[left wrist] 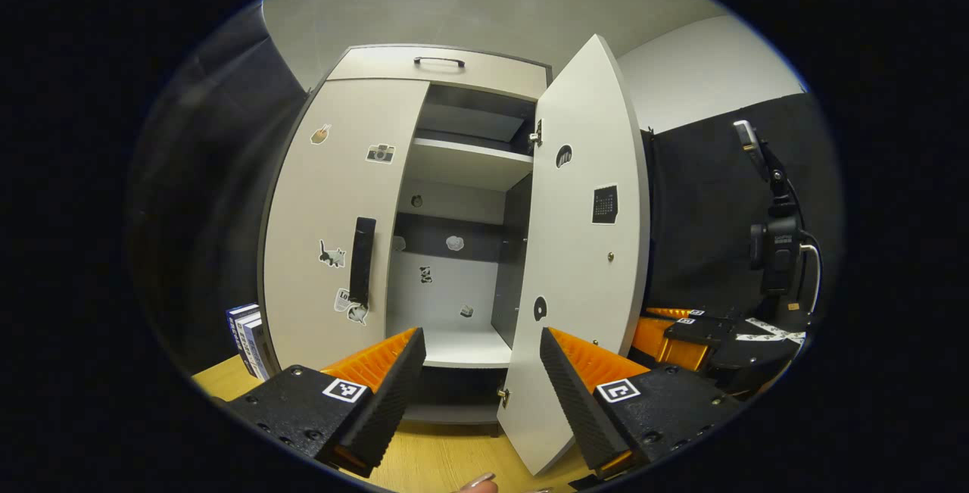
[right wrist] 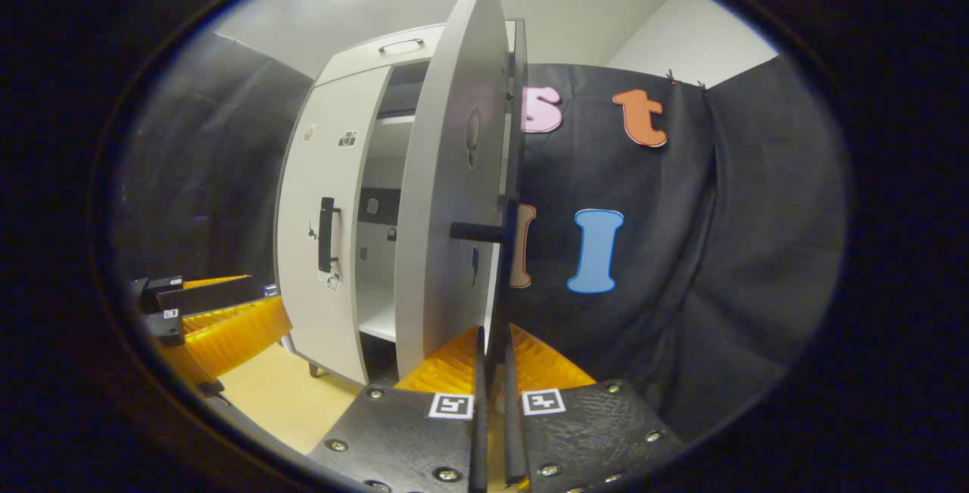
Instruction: Open the right door of the double-door shoe cabinet with the right hand, and open the left door with the left hand.
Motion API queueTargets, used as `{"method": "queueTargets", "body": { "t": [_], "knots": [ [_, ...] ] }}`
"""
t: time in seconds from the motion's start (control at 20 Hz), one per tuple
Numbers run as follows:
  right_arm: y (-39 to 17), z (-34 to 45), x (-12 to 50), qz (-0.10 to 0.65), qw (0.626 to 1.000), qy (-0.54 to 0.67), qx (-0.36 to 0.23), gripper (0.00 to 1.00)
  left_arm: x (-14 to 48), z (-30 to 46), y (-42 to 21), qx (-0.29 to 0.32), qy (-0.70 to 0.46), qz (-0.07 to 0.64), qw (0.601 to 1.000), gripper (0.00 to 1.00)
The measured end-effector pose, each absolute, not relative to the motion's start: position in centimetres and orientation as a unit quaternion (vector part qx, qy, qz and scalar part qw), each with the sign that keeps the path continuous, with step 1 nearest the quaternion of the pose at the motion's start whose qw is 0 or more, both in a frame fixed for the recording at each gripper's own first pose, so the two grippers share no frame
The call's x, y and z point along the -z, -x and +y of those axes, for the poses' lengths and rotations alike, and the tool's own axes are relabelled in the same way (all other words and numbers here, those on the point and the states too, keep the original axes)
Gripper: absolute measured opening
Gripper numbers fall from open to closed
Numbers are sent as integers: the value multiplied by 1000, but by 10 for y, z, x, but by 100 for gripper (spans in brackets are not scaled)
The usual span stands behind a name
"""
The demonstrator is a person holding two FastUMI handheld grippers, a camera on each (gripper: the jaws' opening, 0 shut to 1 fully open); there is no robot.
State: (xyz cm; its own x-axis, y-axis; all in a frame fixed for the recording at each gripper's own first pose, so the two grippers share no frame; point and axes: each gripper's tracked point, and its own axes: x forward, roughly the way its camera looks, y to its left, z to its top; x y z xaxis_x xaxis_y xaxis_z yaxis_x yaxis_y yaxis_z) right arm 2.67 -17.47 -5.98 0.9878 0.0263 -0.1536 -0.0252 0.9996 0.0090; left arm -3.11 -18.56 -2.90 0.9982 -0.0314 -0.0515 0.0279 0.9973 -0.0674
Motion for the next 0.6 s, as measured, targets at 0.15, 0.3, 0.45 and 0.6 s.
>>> {"method": "queueTargets", "body": {
  "t": [0.15, 0.3, 0.45, 0.6],
  "knots": [
    [-13, -180, 55, 72, 997, 5, -16, 9, 32, -182, 30, 10, 42, 33, 999, 94],
    [1, -190, 41, 50, 998, 26, -12, 22, 35, -178, 26, 4, 47, 39, 998, 94],
    [20, -195, 39, 57, 998, 38, -16, 48, 32, -177, 22, 2, 43, 33, 999, 95],
    [41, -195, 29, 51, 998, 33, -25, 61, 27, -172, 19, -4, 35, 25, 999, 95]
  ]
}}
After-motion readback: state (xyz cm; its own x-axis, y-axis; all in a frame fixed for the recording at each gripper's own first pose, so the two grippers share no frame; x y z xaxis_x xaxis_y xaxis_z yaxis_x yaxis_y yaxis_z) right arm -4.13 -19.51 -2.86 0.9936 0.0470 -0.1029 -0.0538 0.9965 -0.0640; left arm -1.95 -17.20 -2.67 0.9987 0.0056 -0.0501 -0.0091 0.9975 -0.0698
